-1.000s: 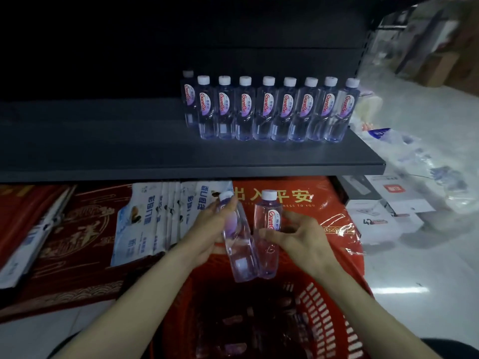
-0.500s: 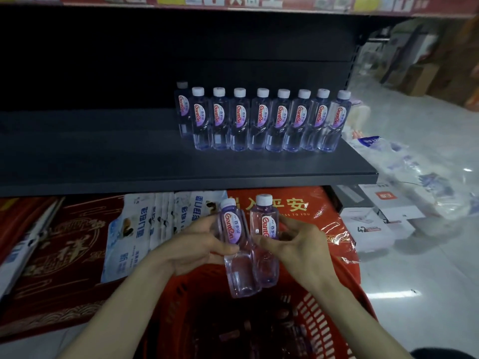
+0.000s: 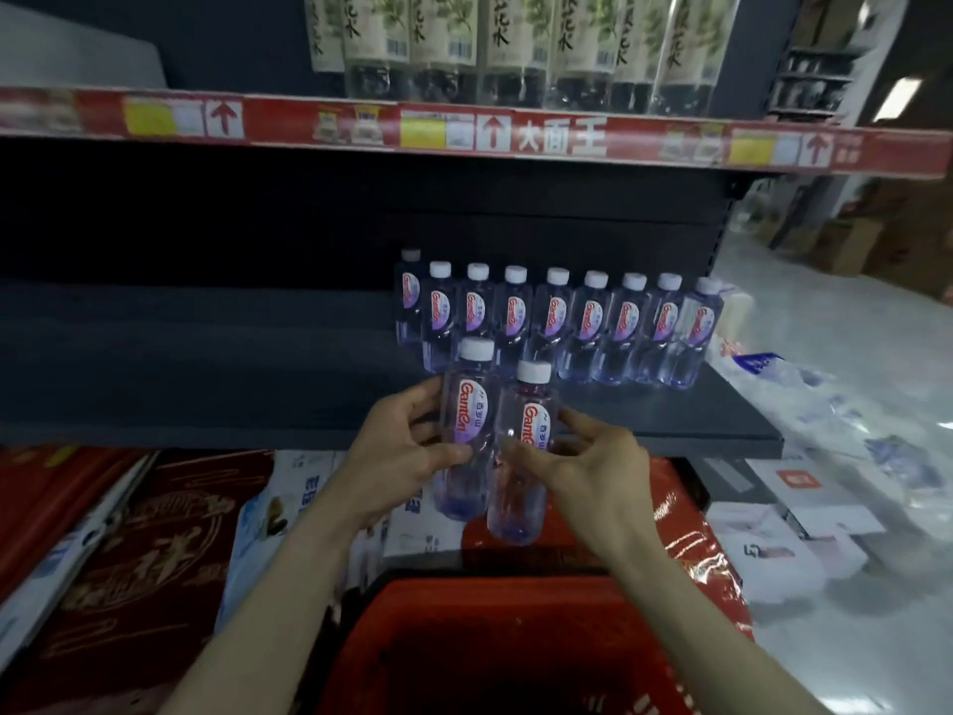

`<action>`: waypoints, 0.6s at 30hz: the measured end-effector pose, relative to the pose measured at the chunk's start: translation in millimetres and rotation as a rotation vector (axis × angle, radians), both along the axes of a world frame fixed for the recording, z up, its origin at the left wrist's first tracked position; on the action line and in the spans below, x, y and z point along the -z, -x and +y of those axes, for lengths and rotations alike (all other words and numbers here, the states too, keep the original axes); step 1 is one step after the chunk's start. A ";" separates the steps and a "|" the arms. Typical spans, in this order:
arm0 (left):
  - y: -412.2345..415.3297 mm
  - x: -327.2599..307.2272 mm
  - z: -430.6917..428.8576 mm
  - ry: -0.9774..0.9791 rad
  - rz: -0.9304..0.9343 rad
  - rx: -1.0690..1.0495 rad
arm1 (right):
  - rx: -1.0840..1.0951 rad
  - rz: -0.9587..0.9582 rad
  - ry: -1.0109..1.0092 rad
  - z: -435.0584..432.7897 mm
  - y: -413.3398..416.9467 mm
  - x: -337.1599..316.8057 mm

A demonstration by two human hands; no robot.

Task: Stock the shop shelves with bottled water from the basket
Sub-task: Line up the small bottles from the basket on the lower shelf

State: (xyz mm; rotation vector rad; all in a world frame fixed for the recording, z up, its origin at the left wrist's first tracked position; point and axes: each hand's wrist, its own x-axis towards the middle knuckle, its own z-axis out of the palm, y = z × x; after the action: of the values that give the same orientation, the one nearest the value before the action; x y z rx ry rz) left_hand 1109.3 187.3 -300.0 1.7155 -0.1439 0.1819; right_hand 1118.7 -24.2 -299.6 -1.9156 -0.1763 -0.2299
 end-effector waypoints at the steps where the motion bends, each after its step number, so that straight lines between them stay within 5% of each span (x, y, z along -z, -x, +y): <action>1: -5.8 -2.1 2.6 0.012 -0.039 -0.019 | -0.003 -0.012 0.001 5.4 -8.7 -4.1; 6: -32.2 3.5 10.7 0.107 -0.191 -0.137 | -0.029 -0.020 -0.032 31.9 -53.0 -7.4; 18: -87.6 29.1 31.0 0.092 -0.219 -0.156 | 0.014 0.006 -0.119 70.5 -109.4 19.7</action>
State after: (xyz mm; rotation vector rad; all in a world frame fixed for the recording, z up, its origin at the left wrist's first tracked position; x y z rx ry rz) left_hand 1196.8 218.3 -329.1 1.6124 -0.1605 0.4850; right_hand 1228.0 46.3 -319.3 -1.7996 -0.1418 -0.2388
